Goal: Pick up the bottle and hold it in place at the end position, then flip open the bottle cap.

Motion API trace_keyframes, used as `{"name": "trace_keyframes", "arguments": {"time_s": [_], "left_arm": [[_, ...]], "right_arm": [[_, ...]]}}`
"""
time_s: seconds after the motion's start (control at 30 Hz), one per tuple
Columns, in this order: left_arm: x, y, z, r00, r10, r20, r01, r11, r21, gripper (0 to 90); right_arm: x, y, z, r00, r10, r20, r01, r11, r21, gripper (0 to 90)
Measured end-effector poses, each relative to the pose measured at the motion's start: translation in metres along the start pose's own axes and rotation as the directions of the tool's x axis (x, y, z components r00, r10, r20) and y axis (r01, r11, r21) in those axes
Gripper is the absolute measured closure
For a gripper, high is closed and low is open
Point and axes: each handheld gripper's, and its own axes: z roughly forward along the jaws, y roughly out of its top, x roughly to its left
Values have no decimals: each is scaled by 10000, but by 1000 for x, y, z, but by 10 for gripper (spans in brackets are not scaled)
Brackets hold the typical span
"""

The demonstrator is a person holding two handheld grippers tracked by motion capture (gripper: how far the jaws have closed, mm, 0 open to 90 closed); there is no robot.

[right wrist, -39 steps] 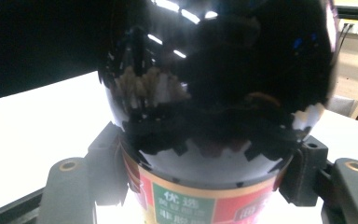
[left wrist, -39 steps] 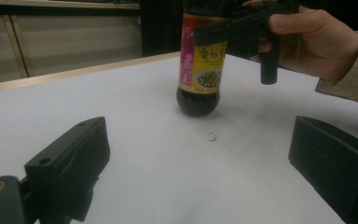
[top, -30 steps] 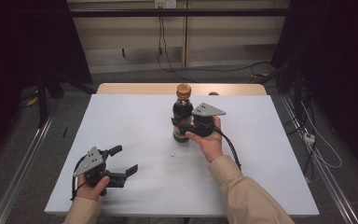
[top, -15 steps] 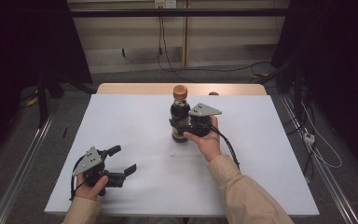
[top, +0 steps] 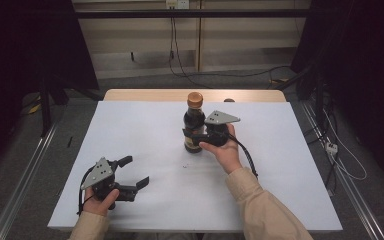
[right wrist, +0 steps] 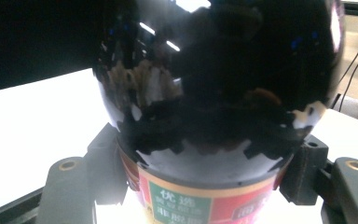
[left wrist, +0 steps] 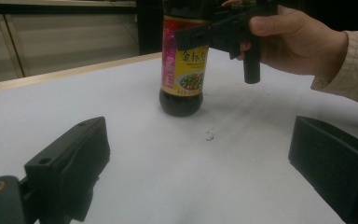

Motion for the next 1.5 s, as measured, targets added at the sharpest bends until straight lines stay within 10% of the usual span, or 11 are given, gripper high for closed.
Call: {"name": "trace_keyframes", "arguments": {"time_s": [0.27,1.27,1.5], "left_arm": [[0,-1,3,10000,-76,53,76,9999,77,49],[0,8,8,10000,-46,-67,47,9998,183,45],[4,16,13,9971,-752,93,749,9969,223,34]], "right_arm": [[-8,1,0,9970,-225,-738,232,9997,86,310],[2,-7,0,9971,757,42,-755,9965,-360,284],[6,-7,-1,9977,584,346,-574,9979,-291,296]]}}
